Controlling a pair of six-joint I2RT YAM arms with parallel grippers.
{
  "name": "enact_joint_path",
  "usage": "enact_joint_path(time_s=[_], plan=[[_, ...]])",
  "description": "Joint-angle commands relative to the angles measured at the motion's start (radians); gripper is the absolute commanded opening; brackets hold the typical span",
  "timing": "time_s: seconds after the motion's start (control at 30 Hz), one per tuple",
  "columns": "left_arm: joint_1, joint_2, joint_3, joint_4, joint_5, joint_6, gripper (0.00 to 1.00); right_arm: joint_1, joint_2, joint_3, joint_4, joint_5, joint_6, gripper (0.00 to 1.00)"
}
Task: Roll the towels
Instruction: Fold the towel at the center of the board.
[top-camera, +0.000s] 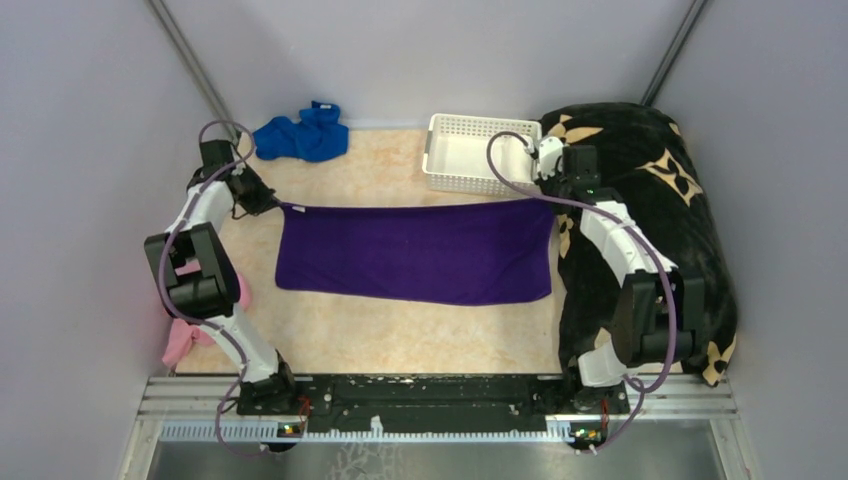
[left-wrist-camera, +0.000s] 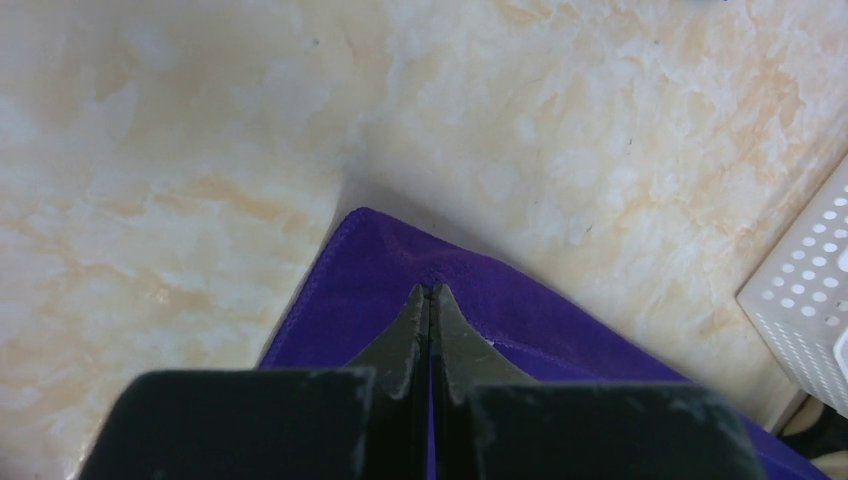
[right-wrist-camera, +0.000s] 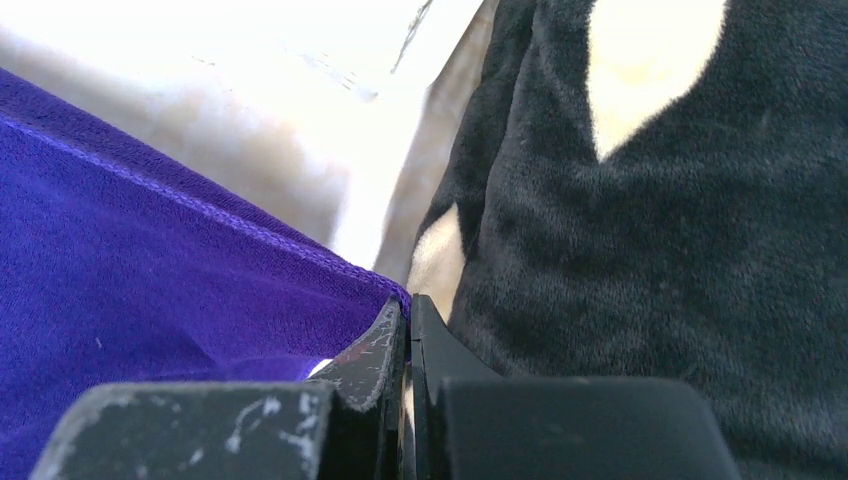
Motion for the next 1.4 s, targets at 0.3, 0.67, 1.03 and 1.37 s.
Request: enact_joint_path(time_s=[0.3, 0.67, 1.03, 1.37], plan=[[0.12, -0.218, -0.087, 0.112, 0.097, -0.069, 0.0, -0.012, -0.221, -0.146, 0.213, -0.059, -0.036, 0.0], [0.124, -0.138, -0.025, 0.111, 0.135, -0.044, 0.0, -0.013, -0.094, -0.133, 0.393, -0.113, -0.096, 0.0], [0.14, -0.187, -0.078, 0.076, 0.128, -0.054, 0.0, -0.013, -0.168, -0.233, 0.382, -0.126, -0.124, 0.0], [0.173, -0.37, -0.294, 0.11, 0.08, -0.093, 0.0, -0.013, -0.296, -0.331, 0.269, -0.076, -0.024, 0.0]])
